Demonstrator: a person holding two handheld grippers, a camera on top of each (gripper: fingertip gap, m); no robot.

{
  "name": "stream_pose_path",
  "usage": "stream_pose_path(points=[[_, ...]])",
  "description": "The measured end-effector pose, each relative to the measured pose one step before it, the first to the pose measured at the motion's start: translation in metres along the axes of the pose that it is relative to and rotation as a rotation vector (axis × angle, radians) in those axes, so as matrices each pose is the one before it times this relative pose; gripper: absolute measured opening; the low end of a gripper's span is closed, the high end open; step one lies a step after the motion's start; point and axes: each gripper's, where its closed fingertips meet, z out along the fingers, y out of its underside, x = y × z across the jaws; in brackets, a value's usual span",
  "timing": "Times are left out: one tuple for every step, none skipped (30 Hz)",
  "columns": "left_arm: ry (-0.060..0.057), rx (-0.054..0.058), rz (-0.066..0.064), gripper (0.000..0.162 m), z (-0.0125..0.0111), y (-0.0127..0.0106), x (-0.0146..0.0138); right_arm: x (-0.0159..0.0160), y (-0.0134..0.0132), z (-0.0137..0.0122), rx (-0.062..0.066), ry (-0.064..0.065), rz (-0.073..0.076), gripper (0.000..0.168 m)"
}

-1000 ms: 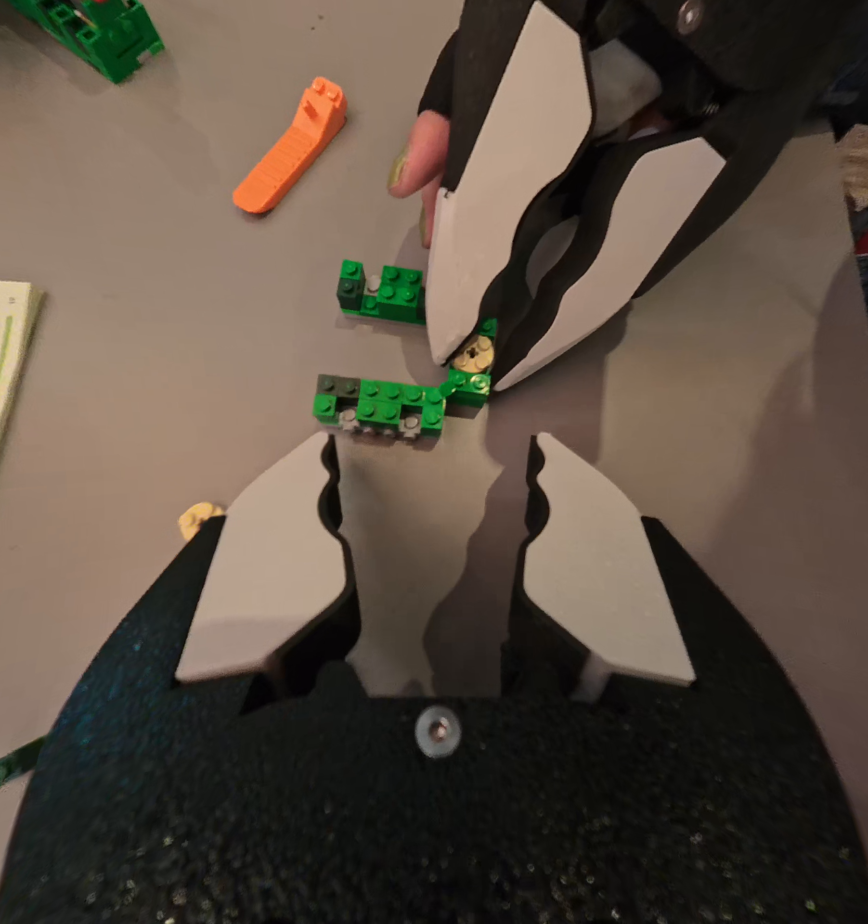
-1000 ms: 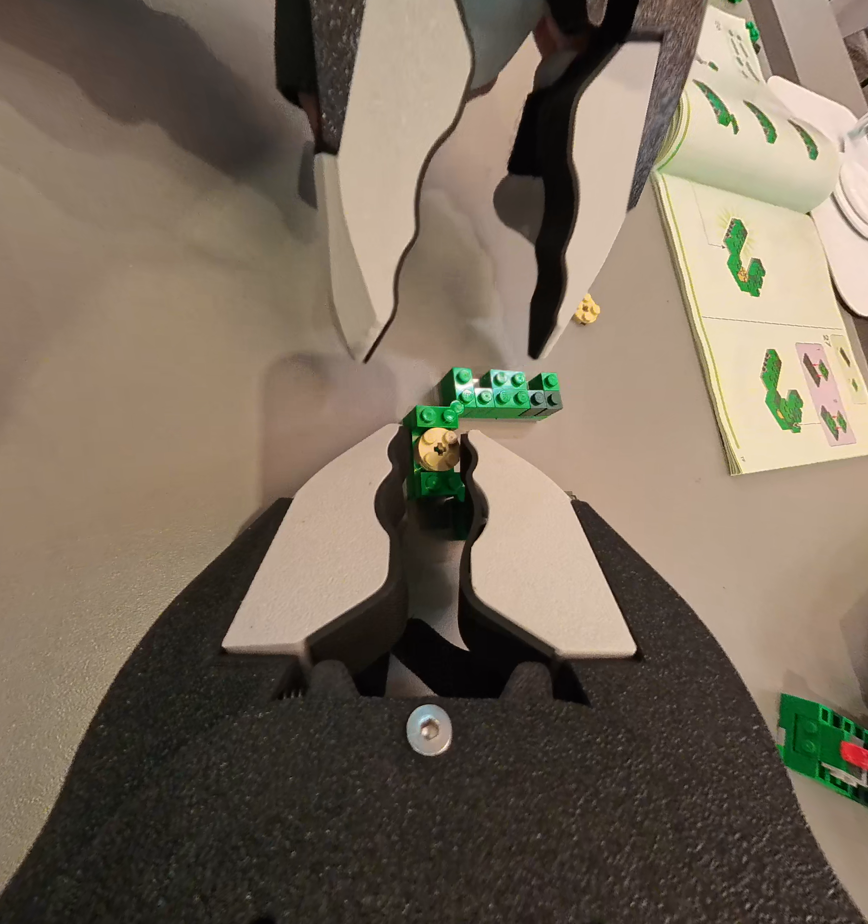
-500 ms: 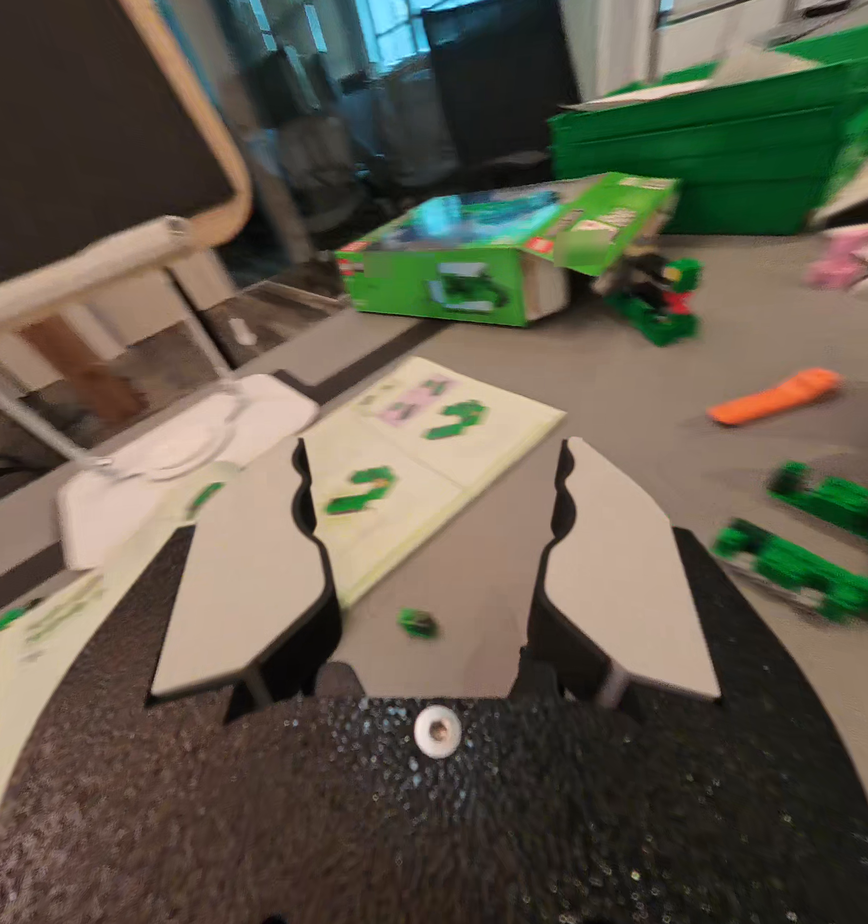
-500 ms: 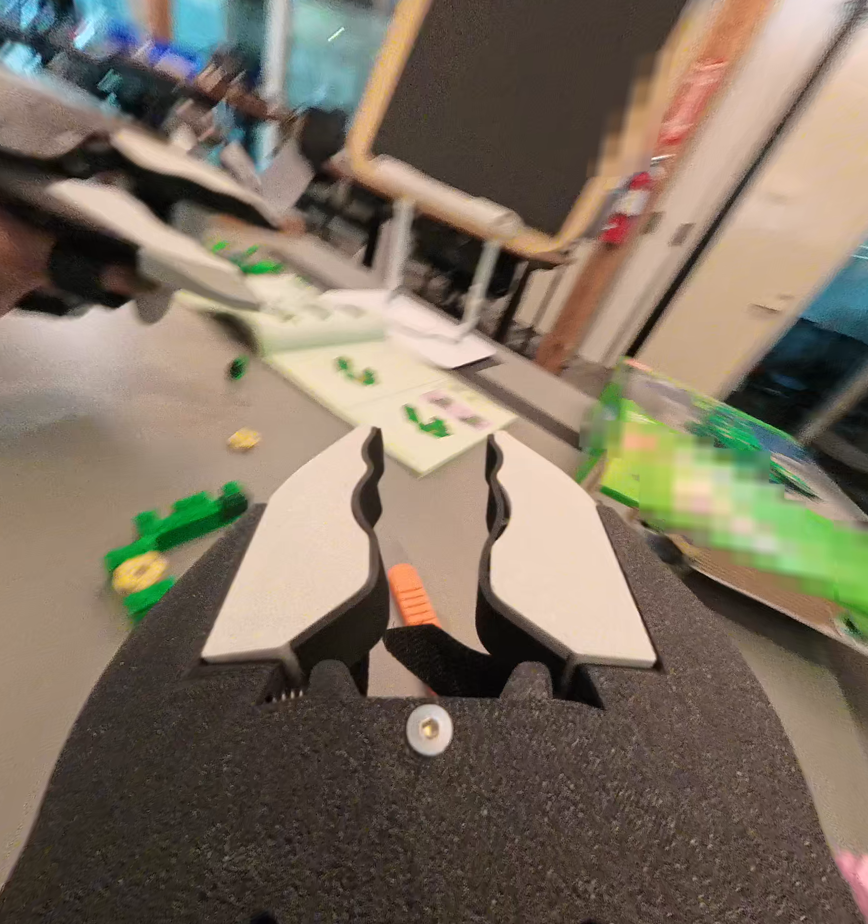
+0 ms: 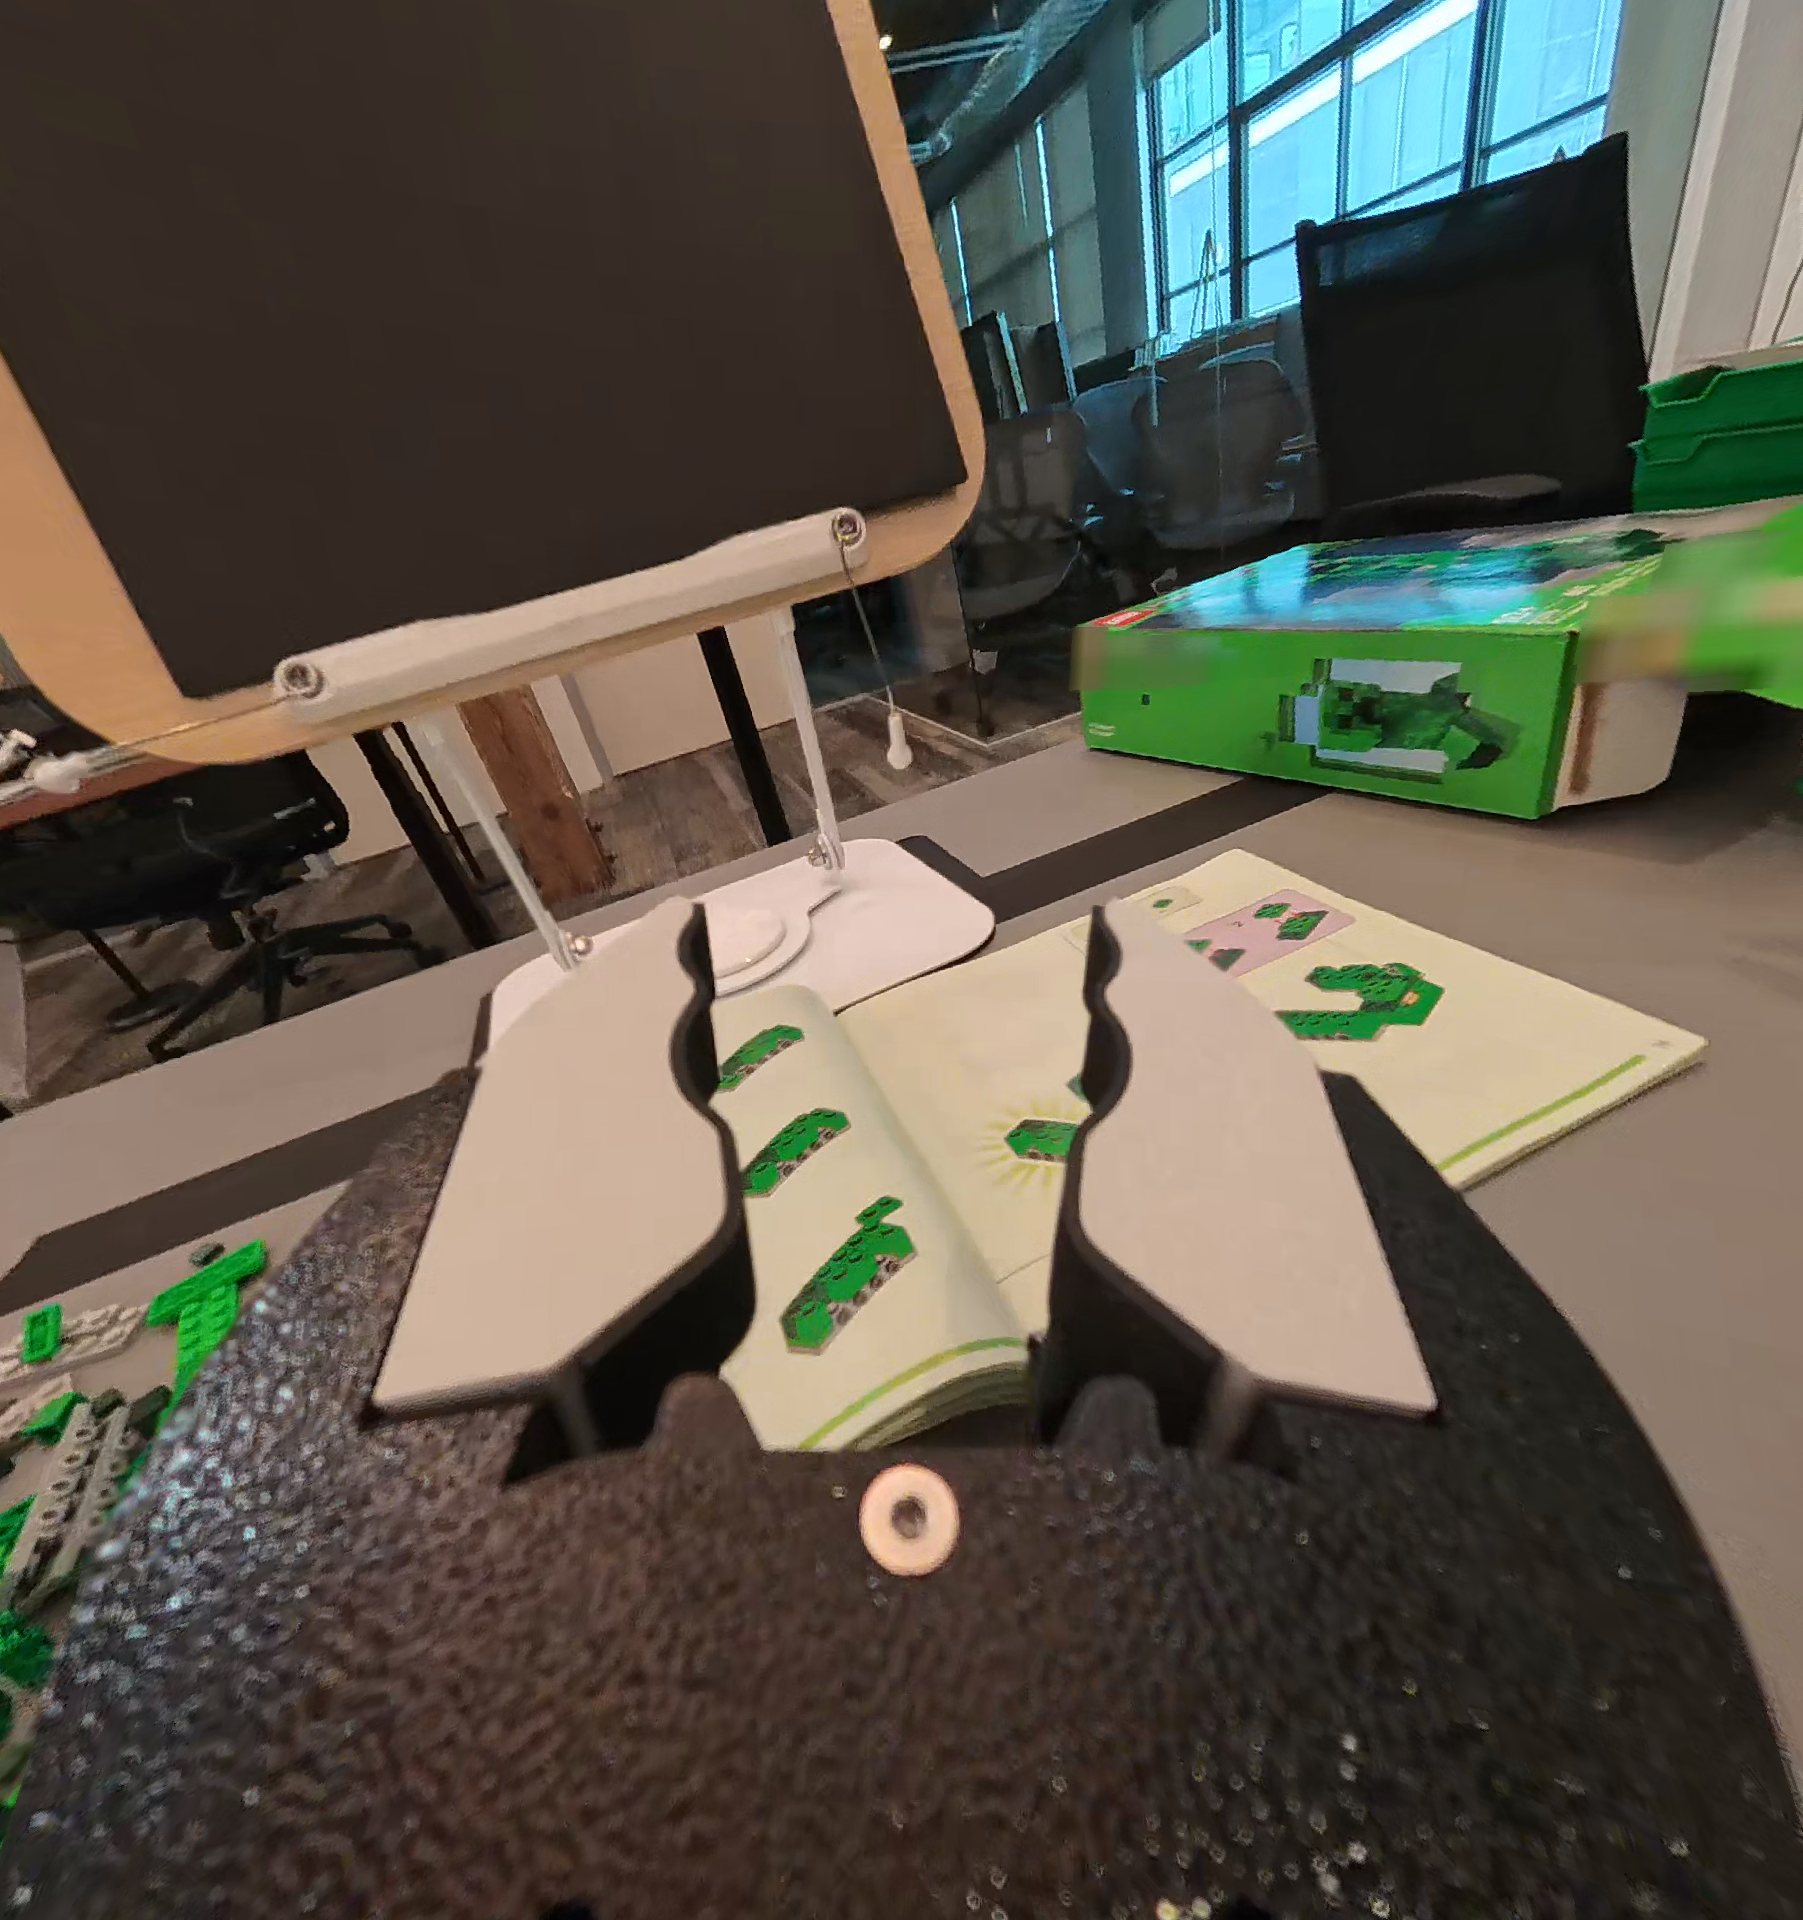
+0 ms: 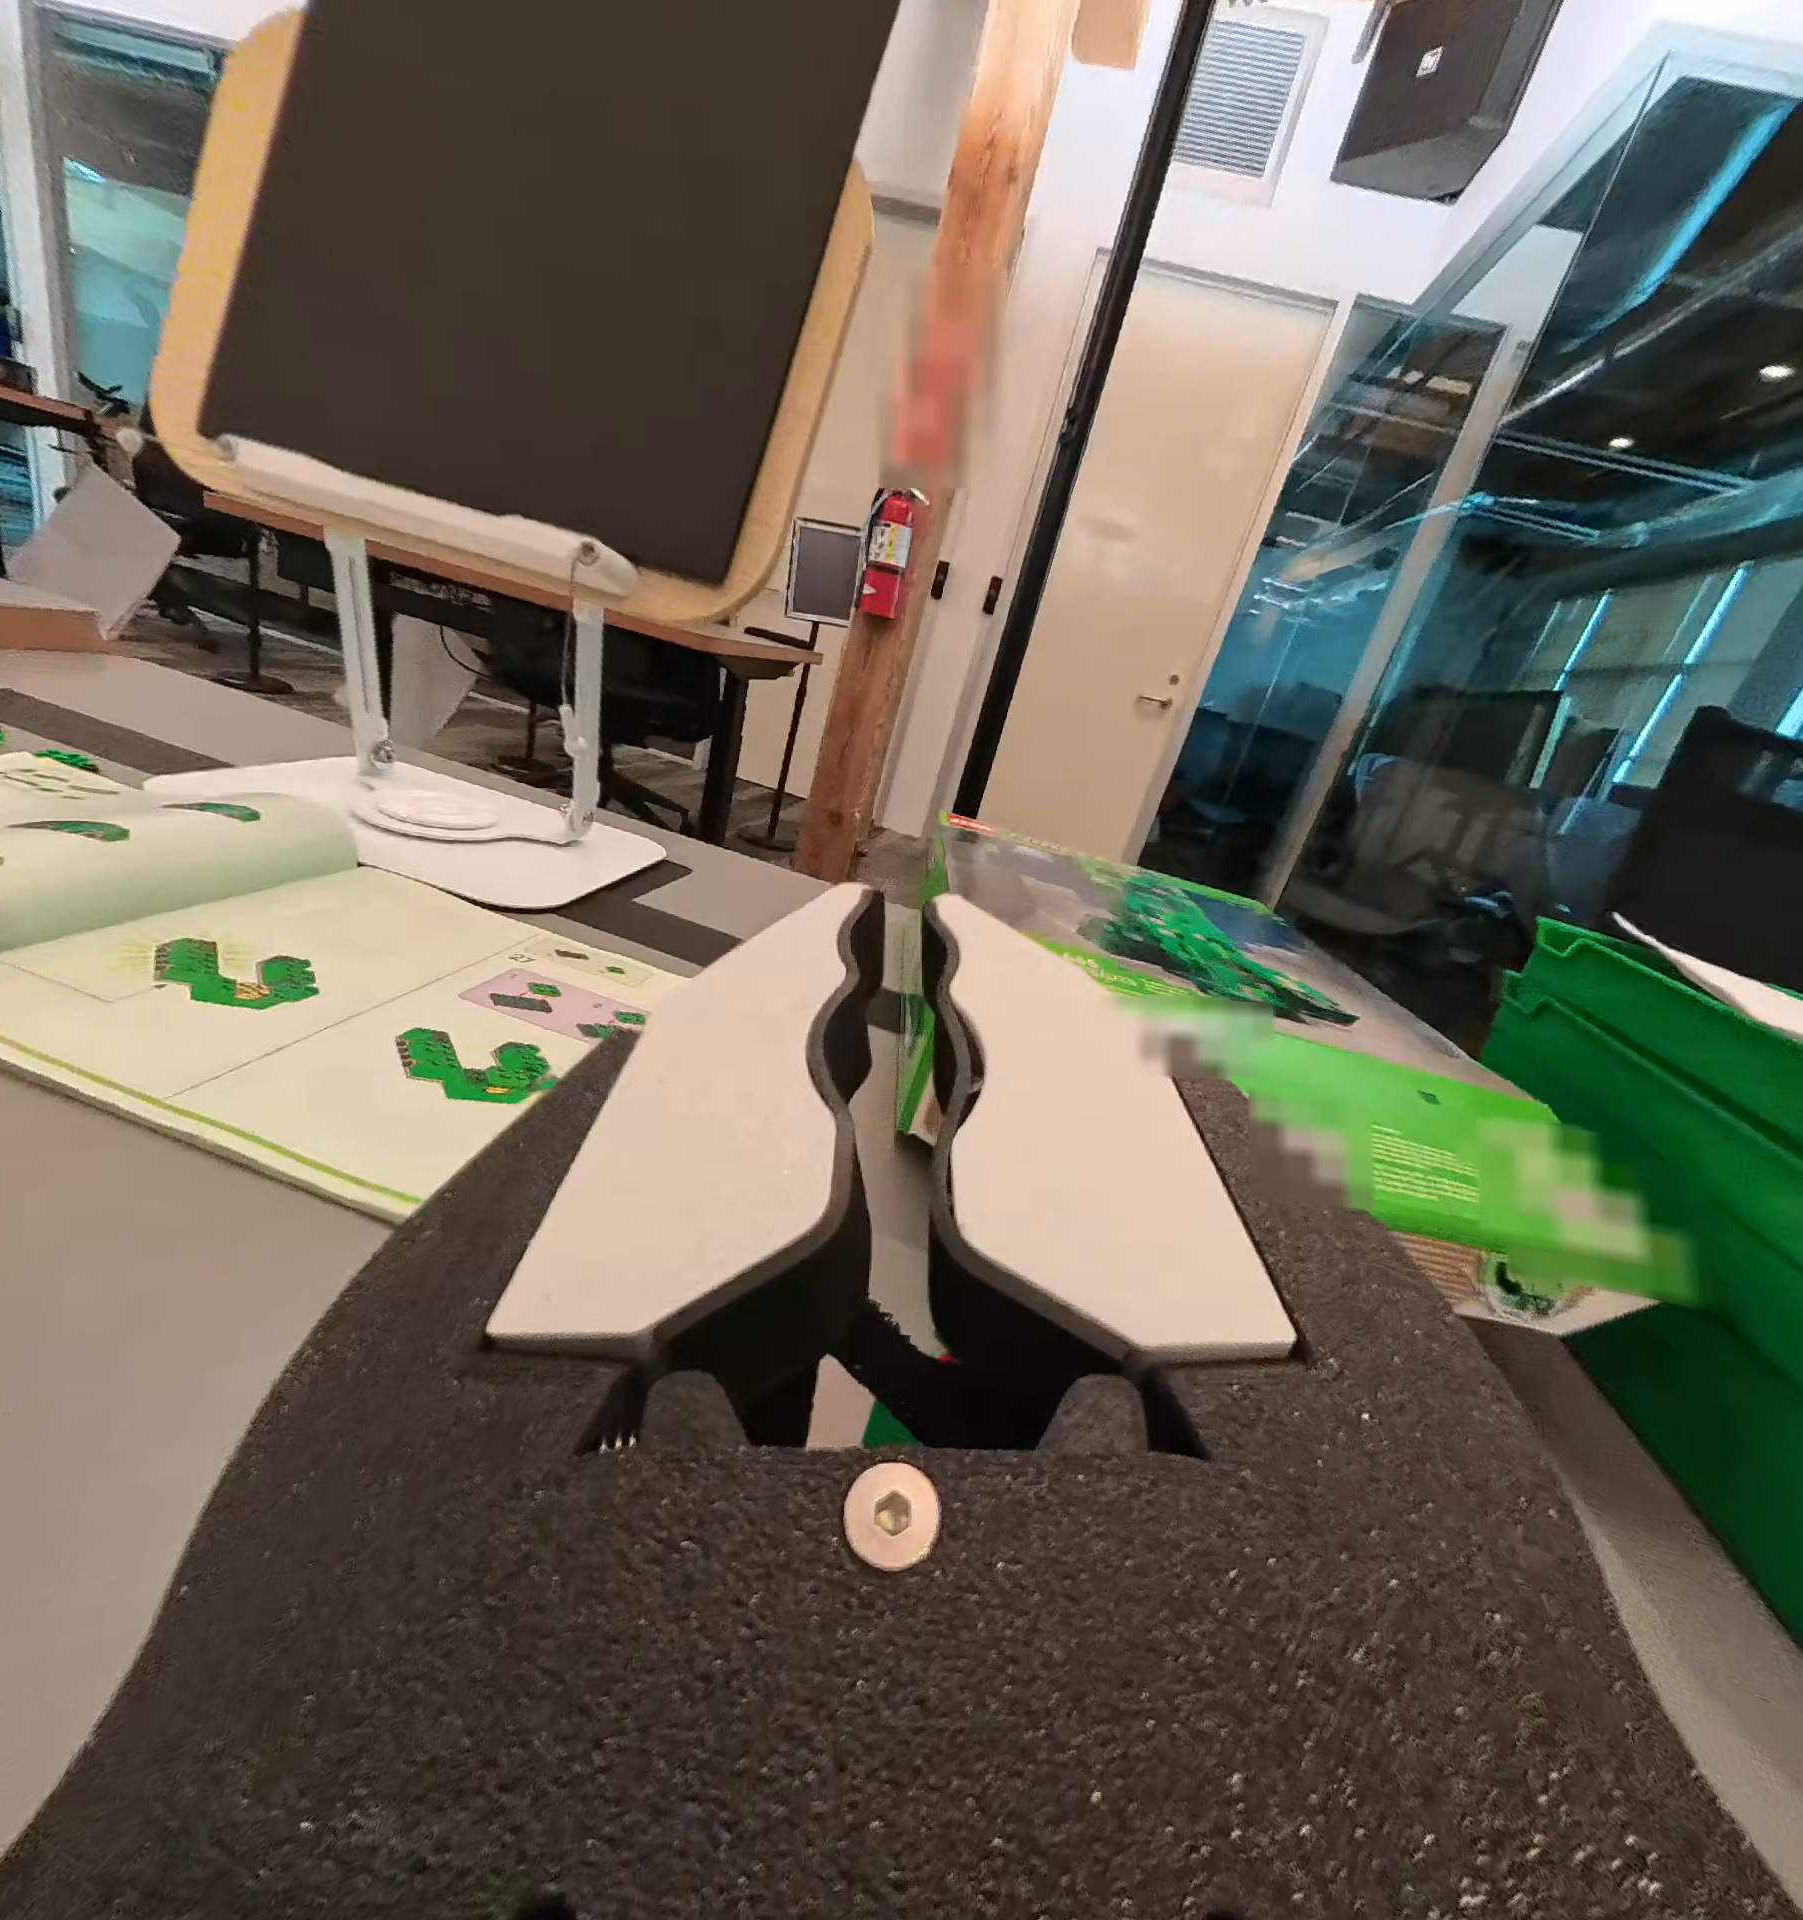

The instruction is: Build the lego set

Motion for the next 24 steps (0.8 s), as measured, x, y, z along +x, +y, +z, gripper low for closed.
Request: stream_pose_path(points=[[0.0027, 0.0043, 0.0171, 0.067, -0.00034, 0.00325, 0.00068, -0.00009, 0.0035, 0.00361, -0.0047, -0.0051, -0.0116, 0.004], [0.0076, -0.0007, 0.0187, 0.064, 0.00065, 0.00377, 0.00196, -0.00069, 0.00289, 0.00314, -0.0036, -0.0096, -0.0174, 0.003], [0.0104, -0.0032, 0.0213, 0.059, 0.00137, 0.00309, 0.00249, -0.00111, 0.00189, 0.00313, 0.0008, -0.0123, -0.0221, 0.002], [0.0084, -0.0083, 0.0178, 0.057, 0.00182, 0.00215, 0.0022, -0.00055, 0.00068, 0.0037, 0.0111, -0.008, -0.0318, 0.002], [0.0046, -0.0078, 0.0073, 0.054, 0.00179, 0.00099, 0.00173, -0.0004, 0.00091, 0.0042, 0.0086, -0.0067, -0.0355, 0.002], [0.0087, 0.0002, -0.0009, 0.052, 0.00124, -0.00014, 0.00261, -0.00106, 0.00199, 0.00421, 0.0001, -0.0122, -0.0303, 0.002], [0.0146, 0.0037, -0.0041, 0.051, 0.00087, -0.00038, 0.00353, -0.00109, 0.00223, 0.00391, -0.0027, -0.0148, -0.0193, 0.002], [0.0153, 0.0025, -0.0033, 0.05, 0.00051, -0.00023, 0.00359, -0.00056, 0.00212, 0.00331, -0.0033, -0.0128, -0.0081, 0.002], [0.012, 0.0004, -0.0001, 0.047, 0.0005, -0.00026, 0.00292, 0.00031, 0.0021, 0.00235, -0.0055, -0.008, 0.0016, 0.002], [0.0062, 0.0006, 0.0026, 0.045, 0.00034, -0.00056, 0.00181, 0.00053, 0.00207, 0.0013, -0.0086, -0.0053, 0.0094, 0.002], [0.0058, 0.0021, 0.004, 0.043, 0.00025, -0.00057, 0.00173, -0.00021, 0.0016, 0.00032, -0.0082, -0.0077, 0.0133, 0.002], [0.0081, 0.0025, 0.0038, 0.04, 0.00003, -0.00026, 0.00189, -0.00092, 0.00026, -0.00044, -0.0007, -0.0105, 0.0111, 0.002], [0.0099, 0.0048, 0.0029, 0.034, -0.00032, -0.00072, 0.00201, -0.00184, -0.0008, -0.00087, 0.0062, -0.0122, 0.0034, 0.002], [0.0123, 0.0074, 0.0018, 0.025, -0.00056, -0.00114, 0.00227, -0.00208, -0.00106, -0.00081, 0.0062, -0.0111, -0.0031, 0.002], [0.013, 0.009, 0.001, 0.015, -0.00071, -0.00125, 0.00208, -0.00228, -0.00056, -0.00069, 0.002, -0.0094, -0.0075, 0.001], [0.0123, 0.0102, -0.0012, 0.005, -0.00087, -0.00144, 0.0019, -0.00258, -0.0001, -0.00039, -0.0017, -0.0106, -0.0083, 0.001], [0.0091, 0.011, -0.0056, 0.0, -0.00078, -0.00133, 0.00113, -0.00296, 0.00014, -0.00014, -0.0023, -0.0136, -0.0076, 0.001], [0.0033, 0.0076, -0.0099, 0.0, -0.00034, -0.00087, -0.00001, -0.00257, 0.00028, 0.00017, -0.0019, -0.0107, -0.0094, 0.001], [0.0004, 0.0021, -0.0079, 0.0, -0.0002, -0.00016, -0.00045, -0.00137, 0.00041, 0.00054, 0.0006, -0.0035, -0.0133, 0.001], [0.0002, 0.0032, -0.0034, 0.0, -0.00023, -0.00035, -0.00034, -0.00073, 0.00071, 0.00103, -0.0006, 0.0001, -0.013, 0.002], [0.0041, 0.0054, 0.0015, 0.0, -0.0004, -0.00061, 0.00066, -0.00098, 0.00135, 0.00112, -0.0075, -0.0038, -0.0072, 0.002], [0.0054, 0.0057, 0.005, 0.0, -0.00053, -0.00075, 0.00123, -0.00156, 0.00129, 0.00075, -0.0097, -0.0091, -0.0016, 0.002], [0.0035, 0.0035, 0.0059, 0.0, -0.00019, -0.00054, 0.00121, -0.00132, 0.00038, 0.00018, -0.0031, -0.0082, -0.001, 0.002], [0.0066, 0.0018, 0.0064, 0.0, -0.00002, -0.00031, 0.00193, -0.00116, -0.00056, -0.00024, 0.0041, -0.0067, -0.0012, 0.002]])
